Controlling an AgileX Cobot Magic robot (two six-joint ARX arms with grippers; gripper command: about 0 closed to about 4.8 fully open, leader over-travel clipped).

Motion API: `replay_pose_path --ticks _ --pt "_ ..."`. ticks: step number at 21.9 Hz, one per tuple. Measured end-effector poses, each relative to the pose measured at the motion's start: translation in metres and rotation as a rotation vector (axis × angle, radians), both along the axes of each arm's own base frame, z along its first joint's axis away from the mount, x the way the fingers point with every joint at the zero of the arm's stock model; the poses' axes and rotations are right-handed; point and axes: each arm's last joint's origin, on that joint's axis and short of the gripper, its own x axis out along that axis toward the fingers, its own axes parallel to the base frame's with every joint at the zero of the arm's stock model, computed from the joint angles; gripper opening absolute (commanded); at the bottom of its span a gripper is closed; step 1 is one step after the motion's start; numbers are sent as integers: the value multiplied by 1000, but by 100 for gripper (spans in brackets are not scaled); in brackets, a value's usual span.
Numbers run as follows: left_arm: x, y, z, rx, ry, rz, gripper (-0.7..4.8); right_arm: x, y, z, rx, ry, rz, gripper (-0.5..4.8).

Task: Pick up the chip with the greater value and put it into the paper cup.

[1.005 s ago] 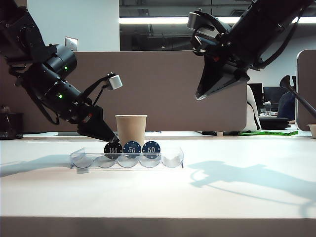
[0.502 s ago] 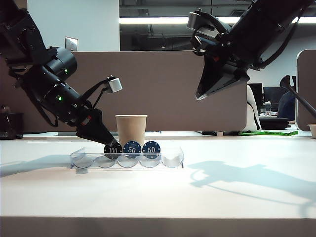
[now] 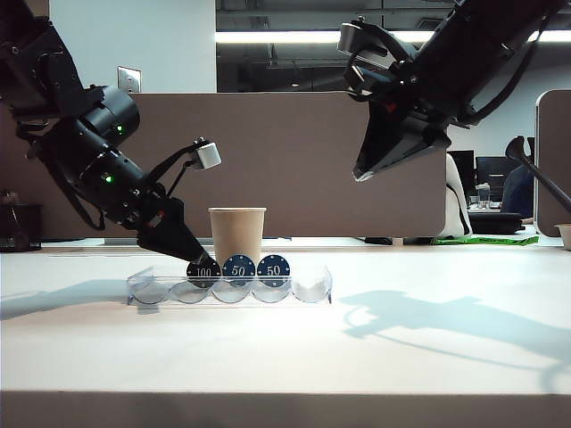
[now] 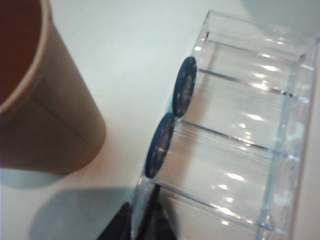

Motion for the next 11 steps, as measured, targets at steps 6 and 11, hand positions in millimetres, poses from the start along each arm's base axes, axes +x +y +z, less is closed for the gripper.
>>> replay_pose_path --ticks 6,11 --pt "0 0 0 17 -4 13 51 0 0 -1 -1 2 0 -1" --pt "0 0 0 17 -5 14 -6 0 0 -1 -1 2 0 -1"
